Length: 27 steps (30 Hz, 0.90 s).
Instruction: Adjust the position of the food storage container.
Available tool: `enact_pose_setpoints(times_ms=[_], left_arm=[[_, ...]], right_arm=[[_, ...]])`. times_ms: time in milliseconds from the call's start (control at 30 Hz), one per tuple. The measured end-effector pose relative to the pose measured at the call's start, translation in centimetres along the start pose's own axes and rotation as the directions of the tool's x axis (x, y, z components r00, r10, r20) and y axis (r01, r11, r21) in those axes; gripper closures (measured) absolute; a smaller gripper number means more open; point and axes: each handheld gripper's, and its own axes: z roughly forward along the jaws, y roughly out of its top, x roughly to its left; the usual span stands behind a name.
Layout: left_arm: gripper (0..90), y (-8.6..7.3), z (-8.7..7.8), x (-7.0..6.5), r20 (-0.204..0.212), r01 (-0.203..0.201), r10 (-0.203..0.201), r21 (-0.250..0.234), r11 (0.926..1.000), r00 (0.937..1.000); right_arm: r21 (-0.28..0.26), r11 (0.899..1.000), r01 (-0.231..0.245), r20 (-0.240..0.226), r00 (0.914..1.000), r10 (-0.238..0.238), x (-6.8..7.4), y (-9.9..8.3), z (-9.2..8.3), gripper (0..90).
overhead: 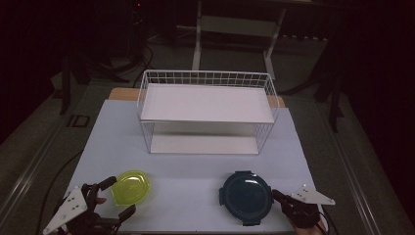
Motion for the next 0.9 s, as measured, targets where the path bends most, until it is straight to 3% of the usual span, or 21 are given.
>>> enact_pose_setpoints(times_ms=[200,700,900], left_arm=[[0.0,0.0,0.1,-0.1,0.004,-0.007,0.007,0.008,0.9999,1.0000],[0.0,-0.1,0.2,-0.1,0.010,-0.005,0.004,0.012,0.9999,0.9999],[0.0,-0.1,0.2,-0.2,0.009,-0.006,0.006,0.012,0.9999,0.9999]], right_arm=[[0.001,1.000,-0.018,-0.009,0.9998,0.018,-0.2,0.0,0.2,90.0],[0.005,1.000,-0.009,-0.062,0.9981,0.010,0.7,0.5,0.9,90.0],[0.001,1.000,0.006,-0.052,0.9986,-0.006,0.9,0.6,1.0,90.0]])
